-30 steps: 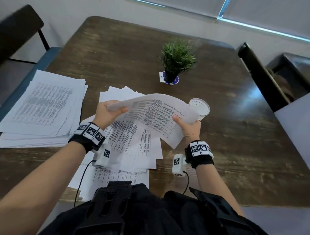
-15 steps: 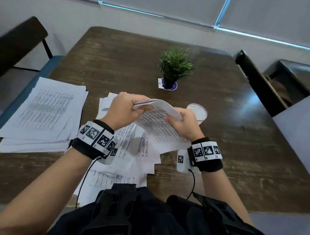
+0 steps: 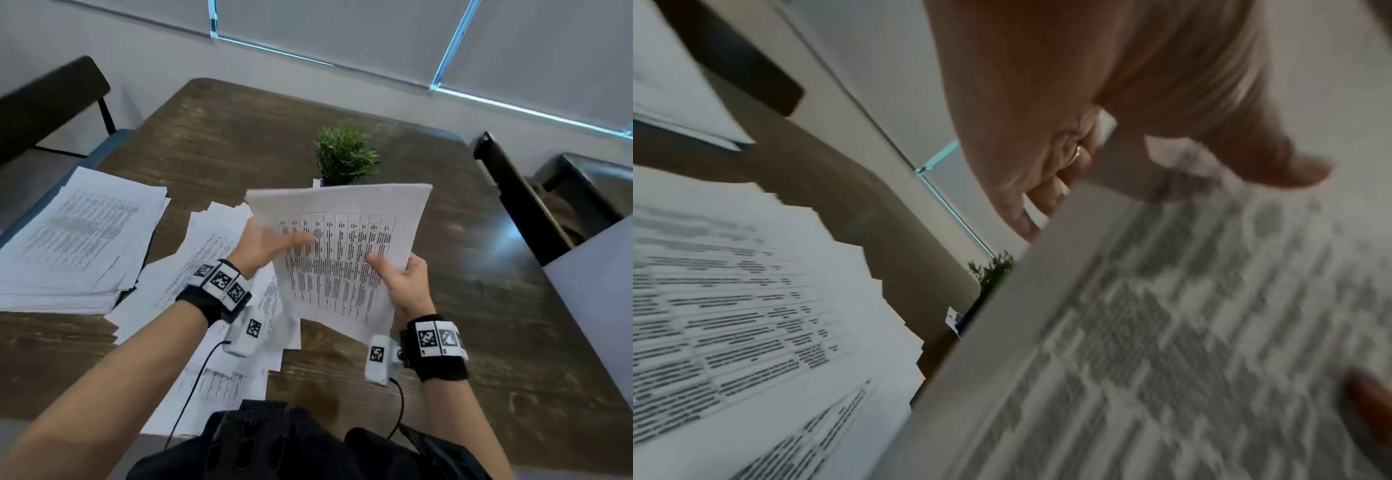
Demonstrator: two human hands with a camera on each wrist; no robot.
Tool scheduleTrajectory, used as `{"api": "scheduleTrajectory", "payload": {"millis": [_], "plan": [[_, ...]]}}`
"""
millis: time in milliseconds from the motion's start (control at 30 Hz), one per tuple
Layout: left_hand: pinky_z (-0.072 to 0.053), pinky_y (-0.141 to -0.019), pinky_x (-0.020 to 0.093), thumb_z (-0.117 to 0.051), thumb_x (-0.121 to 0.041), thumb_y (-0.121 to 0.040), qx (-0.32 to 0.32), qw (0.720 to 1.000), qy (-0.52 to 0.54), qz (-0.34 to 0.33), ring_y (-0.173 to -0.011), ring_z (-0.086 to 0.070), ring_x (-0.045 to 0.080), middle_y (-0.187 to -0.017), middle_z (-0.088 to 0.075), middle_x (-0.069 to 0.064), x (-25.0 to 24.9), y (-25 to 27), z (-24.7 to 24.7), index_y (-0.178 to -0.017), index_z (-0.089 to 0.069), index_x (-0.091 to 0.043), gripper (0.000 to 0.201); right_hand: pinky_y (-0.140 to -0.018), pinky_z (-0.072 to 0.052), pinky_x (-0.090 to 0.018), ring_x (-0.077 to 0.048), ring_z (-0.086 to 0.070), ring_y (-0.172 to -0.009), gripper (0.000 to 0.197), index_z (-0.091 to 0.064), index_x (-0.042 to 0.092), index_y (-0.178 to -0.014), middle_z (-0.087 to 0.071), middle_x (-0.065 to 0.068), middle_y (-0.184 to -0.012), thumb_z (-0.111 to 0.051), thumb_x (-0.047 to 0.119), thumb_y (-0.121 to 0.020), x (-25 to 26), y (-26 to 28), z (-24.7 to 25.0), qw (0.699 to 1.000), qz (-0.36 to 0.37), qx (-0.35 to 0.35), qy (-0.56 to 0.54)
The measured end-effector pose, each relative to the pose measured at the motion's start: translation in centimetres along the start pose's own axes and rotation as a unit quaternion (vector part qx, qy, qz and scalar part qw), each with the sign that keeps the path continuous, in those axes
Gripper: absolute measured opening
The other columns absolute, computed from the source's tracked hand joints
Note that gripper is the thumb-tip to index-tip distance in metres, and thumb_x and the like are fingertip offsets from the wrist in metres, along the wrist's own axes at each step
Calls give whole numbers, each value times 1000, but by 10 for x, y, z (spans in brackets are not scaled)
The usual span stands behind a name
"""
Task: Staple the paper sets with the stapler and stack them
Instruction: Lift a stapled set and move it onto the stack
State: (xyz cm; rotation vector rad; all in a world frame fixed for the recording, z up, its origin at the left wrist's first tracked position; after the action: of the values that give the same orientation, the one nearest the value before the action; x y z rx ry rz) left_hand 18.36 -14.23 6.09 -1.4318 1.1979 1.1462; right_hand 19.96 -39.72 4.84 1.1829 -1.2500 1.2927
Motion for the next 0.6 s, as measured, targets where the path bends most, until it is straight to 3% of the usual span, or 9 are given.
{"api": "scheduleTrajectory", "payload": {"millis": [100, 200, 300, 533, 600], "plan": [[-57, -70, 23, -83, -12, -66, -12, 1000, -19, -22, -89, -71, 8, -92, -73, -5, -2, 2, -30, -98, -66, -18, 37, -89, -55, -45, -27, -70, -100, 27, -72, 10, -98, -74, -9, -102, -81, 12, -72, 0, 1, 6, 999, -2, -14, -30], [-55, -65, 19, -79, -10, -76, -50, 997, -19, -60, -80, -71, 3, -79, -73, -12, -10, 2, -42, -89, -68, -19, 18, -83, -58, -40, -24, -71, -97, 27, -72, 9, -98, -75, -5, -98, -80, 2, -73, 9, 0, 18, 999, 13, -30, -42], [-56, -69, 22, -77, -9, -78, -36, 996, -9, -79, -87, -72, 10, -84, -75, -10, -14, 5, -49, -92, -70, -17, 18, -80, -58, -34, -24, -71, -96, 28, -72, 8, -96, -75, -7, -97, -81, -1, -71, 16, 2, 27, 997, 28, -33, -65], [-59, -78, 32, -79, -7, -74, -19, 998, -16, -62, -92, -72, 15, -91, -75, -3, -3, 10, -64, -95, -70, -13, 24, -73, -60, -35, -20, -73, -85, 28, -72, 10, -87, -76, -3, -85, -83, -4, -66, 3, 10, 35, 996, 0, -63, -59], [-59, -76, 29, -80, -5, -74, -24, 996, -18, -86, -91, -72, 13, -91, -74, -5, -15, 12, -66, -95, -70, -18, 27, -70, -59, -29, -18, -73, -85, 28, -72, 9, -89, -76, -2, -85, -83, -4, -66, 12, 12, 35, 996, 22, -57, -66]]}}
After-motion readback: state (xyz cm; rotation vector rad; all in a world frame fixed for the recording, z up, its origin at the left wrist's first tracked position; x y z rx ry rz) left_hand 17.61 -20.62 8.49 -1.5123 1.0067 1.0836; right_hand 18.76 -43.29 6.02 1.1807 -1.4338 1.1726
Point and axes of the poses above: each hand's wrist, its own y-axis away from the middle knuckle, its own z-axis out of the back of the hand, x = y × z, the point moved 8 cm from there along -y, towards the middle knuckle
